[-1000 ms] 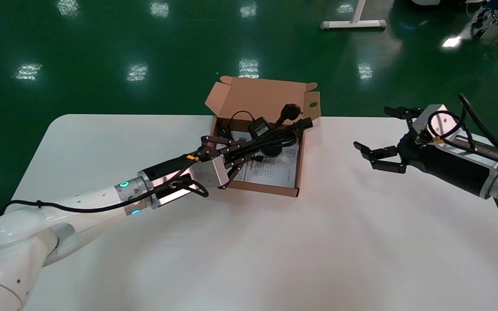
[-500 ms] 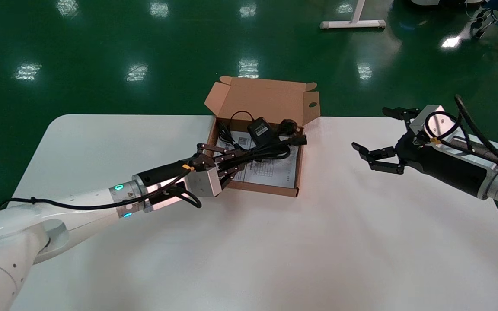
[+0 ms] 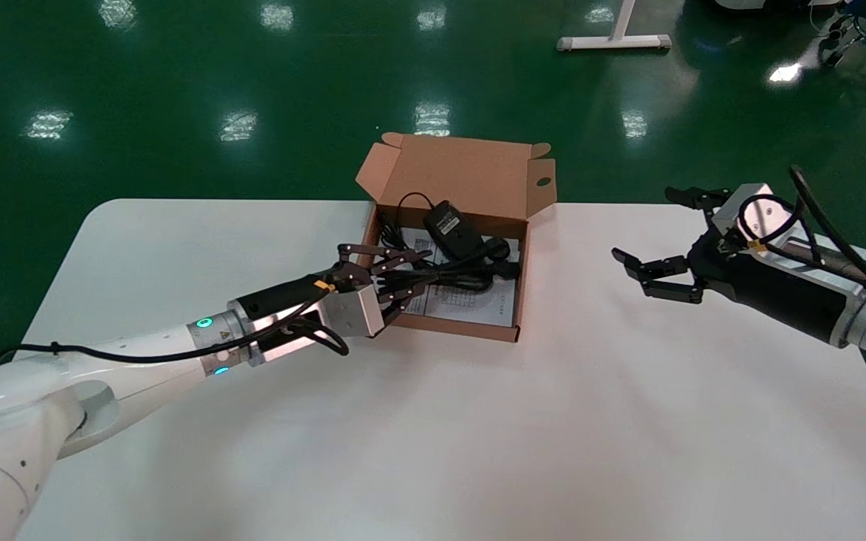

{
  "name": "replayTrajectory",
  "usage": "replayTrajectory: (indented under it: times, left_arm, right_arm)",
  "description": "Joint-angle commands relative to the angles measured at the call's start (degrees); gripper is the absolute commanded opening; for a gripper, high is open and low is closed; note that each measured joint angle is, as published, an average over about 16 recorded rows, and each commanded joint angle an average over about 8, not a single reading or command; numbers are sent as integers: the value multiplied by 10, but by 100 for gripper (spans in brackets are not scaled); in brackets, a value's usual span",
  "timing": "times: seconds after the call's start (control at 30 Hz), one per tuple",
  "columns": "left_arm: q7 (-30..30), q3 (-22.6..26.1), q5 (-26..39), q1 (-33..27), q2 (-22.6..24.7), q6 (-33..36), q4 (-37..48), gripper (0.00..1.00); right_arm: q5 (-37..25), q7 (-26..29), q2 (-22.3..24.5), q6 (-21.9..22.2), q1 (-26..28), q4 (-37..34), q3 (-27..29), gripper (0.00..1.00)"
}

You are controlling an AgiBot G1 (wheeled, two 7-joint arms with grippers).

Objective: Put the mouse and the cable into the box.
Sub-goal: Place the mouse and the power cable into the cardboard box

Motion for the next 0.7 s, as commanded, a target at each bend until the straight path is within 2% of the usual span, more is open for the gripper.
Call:
replayTrajectory:
  times: [0.03,0.27,0.43,0.7]
  left_arm:
    - [3,1,1,0,-1,-3,-3,100]
    - [-96,-52,-81,2,-6,20,22,100]
    - [-126,-67,-105,4,-15,33,19,100]
    - [-209,-62,-122,19,-55,54,-50,100]
  right_arm:
    - [-1,0,1,-1,1,0,0,100]
    - [37,15,-12,30,7,-19,28,100]
    - [55,22,-18,42,4,-25,39,100]
    - [75,61,-2,11,-8,19,40,100]
